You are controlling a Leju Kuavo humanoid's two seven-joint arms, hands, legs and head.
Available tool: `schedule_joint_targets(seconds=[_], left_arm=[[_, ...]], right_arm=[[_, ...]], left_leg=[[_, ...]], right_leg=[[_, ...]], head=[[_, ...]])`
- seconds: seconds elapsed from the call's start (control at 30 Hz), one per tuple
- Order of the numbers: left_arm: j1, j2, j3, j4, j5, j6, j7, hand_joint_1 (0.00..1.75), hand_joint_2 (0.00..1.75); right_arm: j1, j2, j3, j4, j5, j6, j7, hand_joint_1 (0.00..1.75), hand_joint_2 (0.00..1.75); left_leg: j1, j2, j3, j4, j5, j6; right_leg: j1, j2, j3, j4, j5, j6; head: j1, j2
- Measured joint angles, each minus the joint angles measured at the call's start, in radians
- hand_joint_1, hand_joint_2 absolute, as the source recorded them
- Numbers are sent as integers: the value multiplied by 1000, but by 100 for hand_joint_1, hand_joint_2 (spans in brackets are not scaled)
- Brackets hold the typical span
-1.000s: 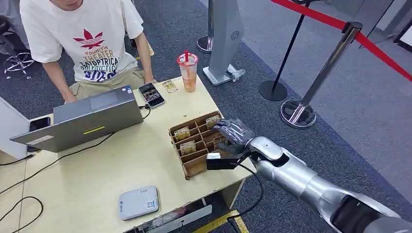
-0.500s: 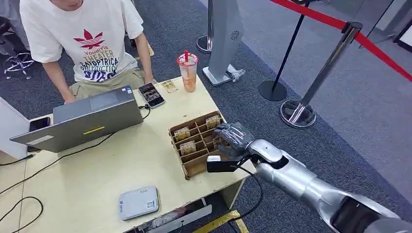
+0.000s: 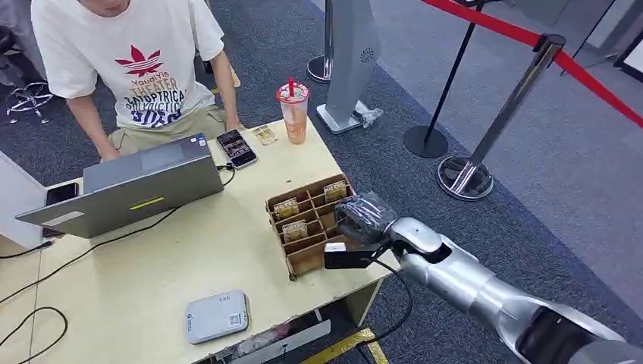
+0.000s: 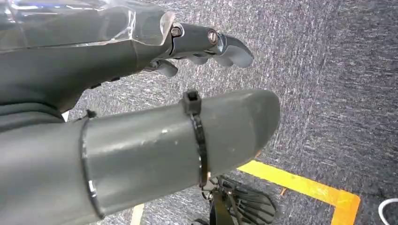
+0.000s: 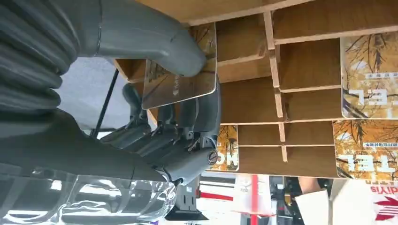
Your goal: Pass the card to the sensor for recognition and then transmit it.
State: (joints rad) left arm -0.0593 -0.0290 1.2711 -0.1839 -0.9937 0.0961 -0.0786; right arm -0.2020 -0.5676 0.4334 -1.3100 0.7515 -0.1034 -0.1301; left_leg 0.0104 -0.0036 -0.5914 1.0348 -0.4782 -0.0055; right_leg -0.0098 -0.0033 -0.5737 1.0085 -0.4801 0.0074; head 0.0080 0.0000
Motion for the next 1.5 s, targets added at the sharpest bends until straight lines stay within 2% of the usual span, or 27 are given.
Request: schedule_joint_targets(seconds=[0.3,0.6,0.77,0.9,0.93,1.07,1.33,1.5], left_arm=[[3,0,0,0,0,-3,-6,0,0],[3,0,0,0,-6,-10,-7,0,0],[3,0,0,0,-6,-10,-7,0,0],[1,0,0,0,-9,-10,-7,0,0],[1,0,0,0,-9,-10,-6,0,0],[-6,0,0,0,-14,-9,-3,0,0],[-9,0,1,0,-19,-11,-6,0,0],[-11,0,1,0,-24,-15,-16,0,0]], right_arm=[[-2,-12,-5,0,-6,7,-15,140,175],[-61,-82,10,-11,-85,66,-40,140,175],[-76,-98,17,-17,-87,69,-42,136,175],[-101,-108,30,-20,-102,104,-52,134,175],[-119,-110,36,-22,-112,123,-55,131,175],[-222,-133,71,-31,-181,229,-56,134,175],[-407,-188,176,-33,-309,297,-50,140,175],[-575,-207,255,-28,-432,435,-54,138,175]], left_leg=[[0,0,0,0,0,0],[-1,0,0,0,0,0],[-1,0,0,0,0,0],[-1,0,0,0,0,0],[-1,0,0,0,0,0],[-1,1,0,0,1,0],[-1,1,-1,1,1,1],[-2,1,-1,1,1,1]], right_leg=[[0,0,0,0,0,0],[-1,0,0,0,0,0],[-1,0,0,0,0,0],[-1,0,0,0,0,0],[-1,0,0,0,0,0],[-1,1,-1,0,0,0],[-1,1,-1,0,1,1],[-2,2,-1,1,1,1]], head=[[0,0],[0,0],[0,0],[0,0],[0,0],[0,0],[0,0],[0,0]])
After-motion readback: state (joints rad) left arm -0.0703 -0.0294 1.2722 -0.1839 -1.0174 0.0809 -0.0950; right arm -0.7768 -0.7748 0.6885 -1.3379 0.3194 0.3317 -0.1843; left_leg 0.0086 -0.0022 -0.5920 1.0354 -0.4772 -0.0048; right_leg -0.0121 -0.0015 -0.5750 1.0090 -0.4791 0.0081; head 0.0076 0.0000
